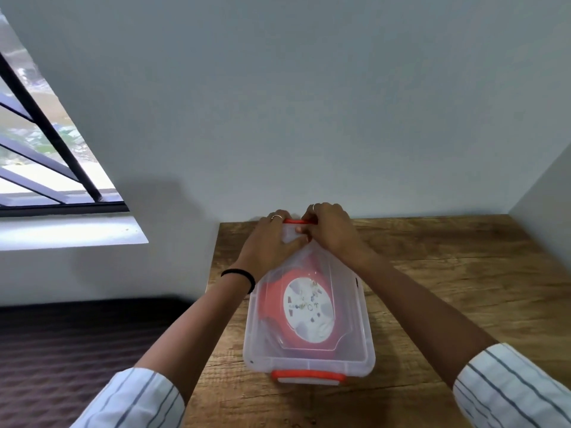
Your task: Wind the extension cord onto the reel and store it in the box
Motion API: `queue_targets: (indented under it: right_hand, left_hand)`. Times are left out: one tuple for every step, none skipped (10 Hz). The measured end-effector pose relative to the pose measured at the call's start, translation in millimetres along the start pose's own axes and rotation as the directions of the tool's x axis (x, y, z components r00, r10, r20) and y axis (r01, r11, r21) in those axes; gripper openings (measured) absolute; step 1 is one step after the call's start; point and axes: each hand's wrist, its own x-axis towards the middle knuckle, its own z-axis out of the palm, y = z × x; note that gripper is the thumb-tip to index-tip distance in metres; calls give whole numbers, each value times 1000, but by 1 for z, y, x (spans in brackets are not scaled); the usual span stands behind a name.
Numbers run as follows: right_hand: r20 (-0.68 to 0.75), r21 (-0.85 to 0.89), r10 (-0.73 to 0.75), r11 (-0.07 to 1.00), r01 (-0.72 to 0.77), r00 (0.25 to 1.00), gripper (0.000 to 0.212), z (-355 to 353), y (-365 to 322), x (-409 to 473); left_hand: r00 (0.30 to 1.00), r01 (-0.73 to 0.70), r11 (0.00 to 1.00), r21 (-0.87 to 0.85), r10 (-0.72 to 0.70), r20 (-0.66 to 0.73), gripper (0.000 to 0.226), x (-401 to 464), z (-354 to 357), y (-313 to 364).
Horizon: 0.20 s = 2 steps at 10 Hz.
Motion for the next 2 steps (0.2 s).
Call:
queue_targets:
  right_hand:
    - [29,45,-22,999,21,999,18,-1,0,-6]
    - [40,11,-101,995,100,994,23,-6,3,-11]
  left_hand:
    - [1000,3,999,42,-4,20,58,-1,-2,0]
    - [997,-11,994,107,2,76,61,0,-5,5]
